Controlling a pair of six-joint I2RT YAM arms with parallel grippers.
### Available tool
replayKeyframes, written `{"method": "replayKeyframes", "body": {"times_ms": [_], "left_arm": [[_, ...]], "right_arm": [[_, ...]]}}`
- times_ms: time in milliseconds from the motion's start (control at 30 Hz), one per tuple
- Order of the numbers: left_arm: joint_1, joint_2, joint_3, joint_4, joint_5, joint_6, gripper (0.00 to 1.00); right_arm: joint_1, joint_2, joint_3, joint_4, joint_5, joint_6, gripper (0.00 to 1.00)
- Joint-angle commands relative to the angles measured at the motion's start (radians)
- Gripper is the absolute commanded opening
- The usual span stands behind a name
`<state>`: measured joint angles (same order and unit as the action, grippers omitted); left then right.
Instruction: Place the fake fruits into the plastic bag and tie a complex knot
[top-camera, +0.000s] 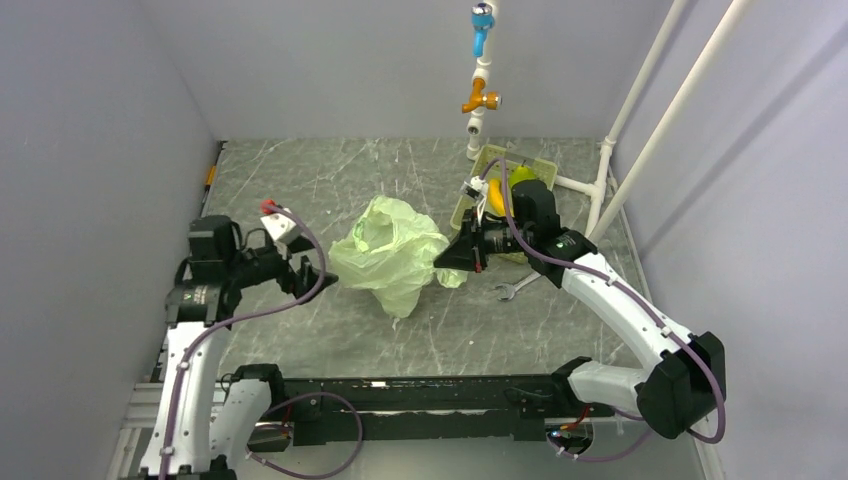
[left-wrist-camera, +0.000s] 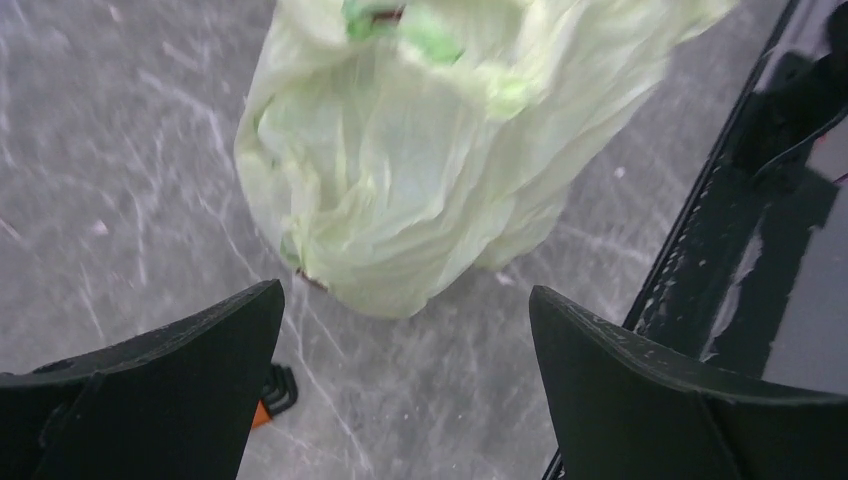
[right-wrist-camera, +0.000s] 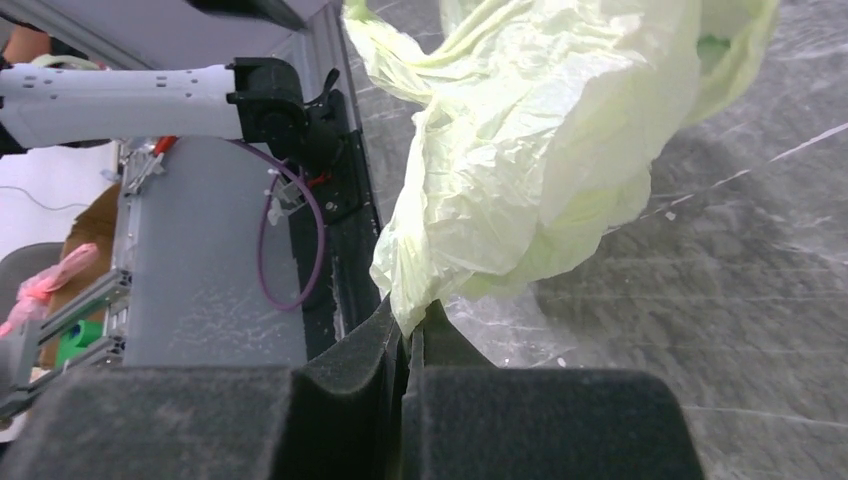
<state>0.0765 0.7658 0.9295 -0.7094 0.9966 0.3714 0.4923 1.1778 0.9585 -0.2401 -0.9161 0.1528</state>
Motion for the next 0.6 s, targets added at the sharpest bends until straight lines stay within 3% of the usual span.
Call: {"method": "replayKeyframes", "body": {"times_ms": [0, 133, 333, 400, 433, 533, 567], "left_arm": [[-0.105, 0.057, -0.121, 0.200, -0.281, -0.015, 0.99], [-0.119, 0.205, -0.046, 0.240, -0.299, -0.076, 0.99], [-0.129, 0.307, -0.118, 0.353, -0.100, -0.227, 0.97], [-0.131, 0.328, -0.135, 0.363, -0.060, -0.251, 0.83], [-0.130, 0.334, -0.133, 0.352, -0.046, -0.259, 0.70], [-0.109, 0.320, -0.136, 0.282, -0.014, -0.273, 0.08], [-0.088, 0.304, -0.156, 0.276, -0.007, -0.292, 0.00]], "right_arm": [[0.001, -0.003, -0.005, 0.100, -0.072, 0.057, 0.00], [0.010, -0.010, -0.011, 0.069, -0.076, 0.028, 0.00], [0.012, -0.016, -0.030, 0.071, -0.087, 0.023, 0.00], [0.011, -0.013, -0.018, 0.056, -0.090, 0.000, 0.00], [0.011, -0.007, -0.008, 0.043, -0.090, -0.017, 0.00], [-0.006, 0.021, 0.046, -0.017, -0.085, -0.097, 0.00], [-0.010, 0.036, 0.067, -0.034, -0.074, -0.131, 0.00]]}}
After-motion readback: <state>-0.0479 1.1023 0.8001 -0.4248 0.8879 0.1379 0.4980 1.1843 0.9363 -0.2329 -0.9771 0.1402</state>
